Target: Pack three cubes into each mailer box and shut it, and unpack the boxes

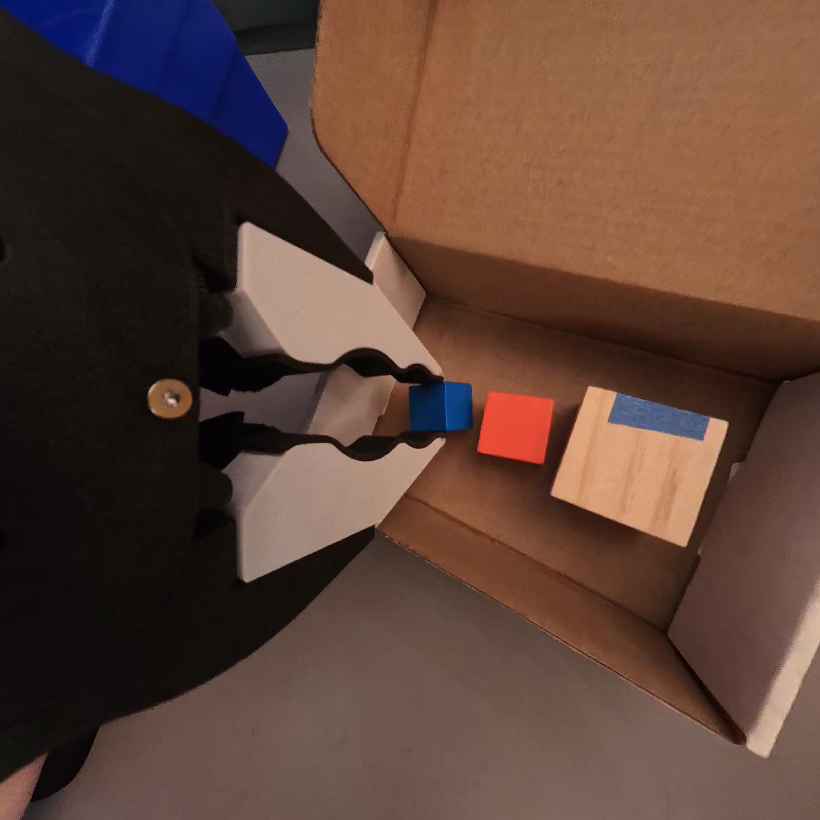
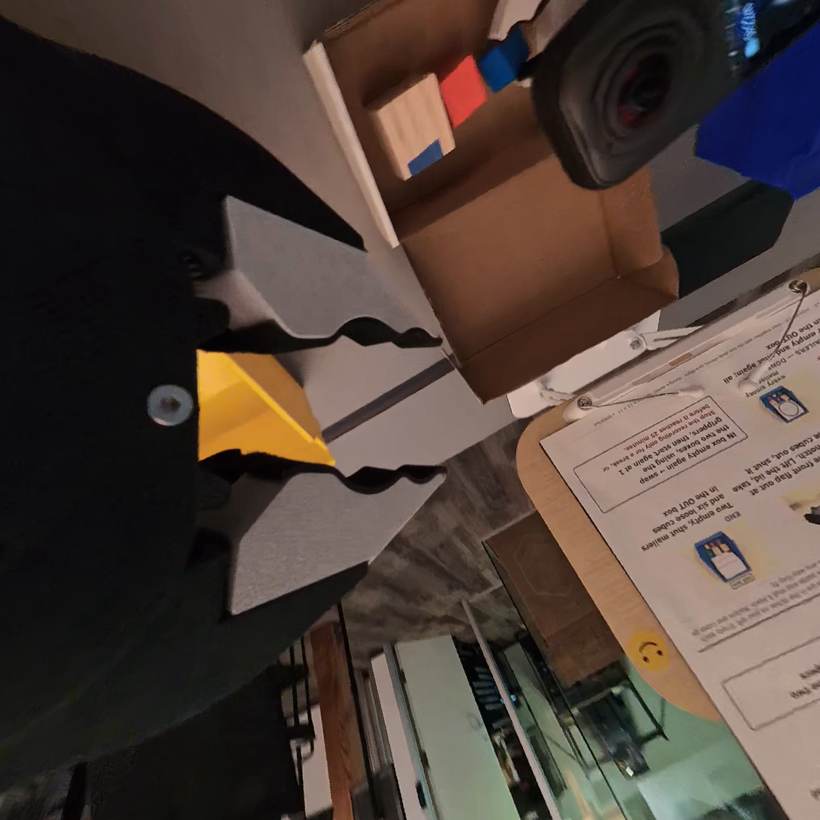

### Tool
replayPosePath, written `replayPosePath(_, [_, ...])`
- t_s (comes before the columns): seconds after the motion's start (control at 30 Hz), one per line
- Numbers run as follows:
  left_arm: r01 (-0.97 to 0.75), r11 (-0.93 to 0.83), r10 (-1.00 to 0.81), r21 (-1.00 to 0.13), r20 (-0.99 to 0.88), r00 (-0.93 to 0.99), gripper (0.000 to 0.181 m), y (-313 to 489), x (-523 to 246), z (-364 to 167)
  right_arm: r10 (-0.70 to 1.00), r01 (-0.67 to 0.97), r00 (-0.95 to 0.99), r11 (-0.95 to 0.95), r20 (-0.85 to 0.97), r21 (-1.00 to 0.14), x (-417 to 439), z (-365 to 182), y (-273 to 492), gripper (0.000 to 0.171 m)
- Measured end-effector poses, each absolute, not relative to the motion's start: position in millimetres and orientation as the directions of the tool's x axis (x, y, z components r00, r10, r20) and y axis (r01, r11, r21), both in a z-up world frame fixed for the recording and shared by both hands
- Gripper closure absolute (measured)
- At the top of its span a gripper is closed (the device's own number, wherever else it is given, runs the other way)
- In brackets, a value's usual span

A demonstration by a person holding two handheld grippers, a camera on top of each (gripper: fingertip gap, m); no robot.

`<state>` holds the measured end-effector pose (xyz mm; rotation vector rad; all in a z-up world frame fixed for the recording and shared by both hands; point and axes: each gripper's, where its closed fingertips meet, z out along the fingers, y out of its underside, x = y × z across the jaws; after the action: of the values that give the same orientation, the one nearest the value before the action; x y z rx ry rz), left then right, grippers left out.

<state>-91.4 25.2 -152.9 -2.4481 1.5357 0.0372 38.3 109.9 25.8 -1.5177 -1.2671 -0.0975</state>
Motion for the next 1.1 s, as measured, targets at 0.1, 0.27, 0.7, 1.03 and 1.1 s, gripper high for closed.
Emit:
replayPosePath(0.1, [-0.882,-0.416,-0.881,-0.22,-0.143,0.451,0.158,26.8,-87.9,-152.6,0.684,0.687,0.494,0.07,0.536,-0.723,33.3,14.4,115.7,0.117])
replayPosePath(0.27, [-0.879,-0.422,-0.876,-0.222,-0.148,0.458,0.138,27.9,-90.8,-149.9,0.68,0.556,0.658,-0.151,0.322,-0.817,29.1,-4.2,130.5,0.113])
replayPosePath(0.7, [-0.451,-0.466,-0.353,-0.762,-0.307,0.884,0.131,116.0,-158.2,-23.0,0.593,0.182,0.794,-0.44,-0.132,-0.88,0.6,-45.9,140.3,0.107])
replayPosePath(1.03, [-0.375,-0.537,-0.339,-0.756,-0.213,0.916,0.156,122.8,-143.3,-65.8,0.627,0.181,0.755,-0.478,-0.19,-0.86,-7.8,-56.5,134.6,0.141])
replayPosePath(1.1, [-0.364,-0.54,-0.374,-0.759,-0.17,0.912,0.176,120.5,-137.4,-67.8,0.628,0.193,0.759,-0.467,-0.17,-0.863,-6.2,-56.1,134.9,0.148])
